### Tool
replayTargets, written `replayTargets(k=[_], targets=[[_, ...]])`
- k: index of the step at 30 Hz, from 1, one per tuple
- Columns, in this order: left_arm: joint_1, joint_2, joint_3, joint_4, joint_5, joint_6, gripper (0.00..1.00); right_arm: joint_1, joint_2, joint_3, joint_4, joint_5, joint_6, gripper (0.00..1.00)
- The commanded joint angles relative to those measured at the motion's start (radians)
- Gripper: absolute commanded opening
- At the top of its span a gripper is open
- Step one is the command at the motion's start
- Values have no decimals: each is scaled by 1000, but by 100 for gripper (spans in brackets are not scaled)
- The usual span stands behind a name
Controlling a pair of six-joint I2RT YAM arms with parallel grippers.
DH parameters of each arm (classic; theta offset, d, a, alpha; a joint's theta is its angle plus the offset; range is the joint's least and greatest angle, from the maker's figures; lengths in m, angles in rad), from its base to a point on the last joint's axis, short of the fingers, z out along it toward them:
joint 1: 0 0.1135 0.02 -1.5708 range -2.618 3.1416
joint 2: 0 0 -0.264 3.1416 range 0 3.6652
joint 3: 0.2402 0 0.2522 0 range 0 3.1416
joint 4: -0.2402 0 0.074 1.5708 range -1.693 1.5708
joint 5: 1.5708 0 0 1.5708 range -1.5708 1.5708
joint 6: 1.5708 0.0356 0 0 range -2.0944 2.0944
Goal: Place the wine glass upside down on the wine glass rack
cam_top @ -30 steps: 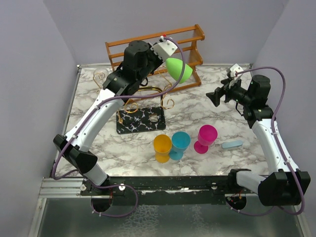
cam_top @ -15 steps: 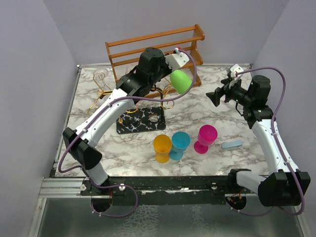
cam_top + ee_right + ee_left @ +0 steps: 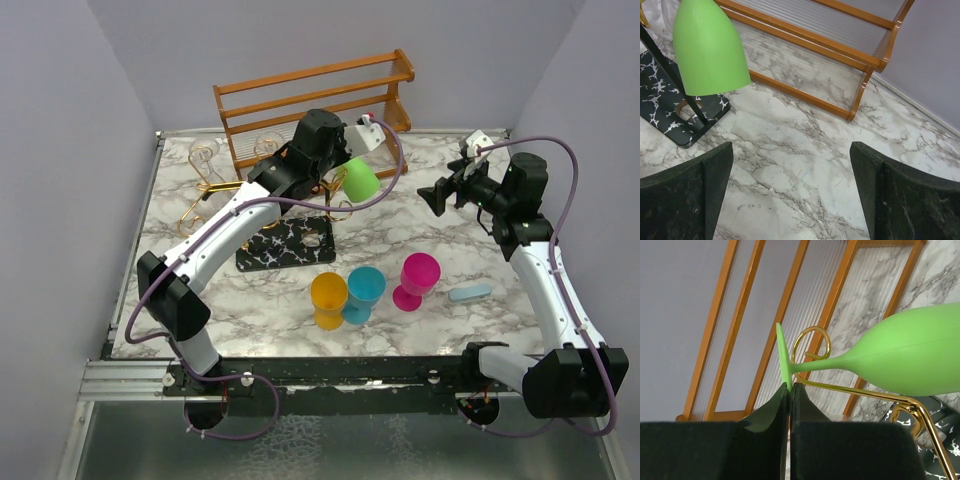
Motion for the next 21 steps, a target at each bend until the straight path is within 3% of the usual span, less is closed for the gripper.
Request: replayTargets(k=[1,21], targets=[[-6,4,-17,33,-72,27,0,-7,-17,-13,32,1,-2,99],[-6,75,-19,67,-200,78,0,-10,-18,-15,30,-5,-8,99]])
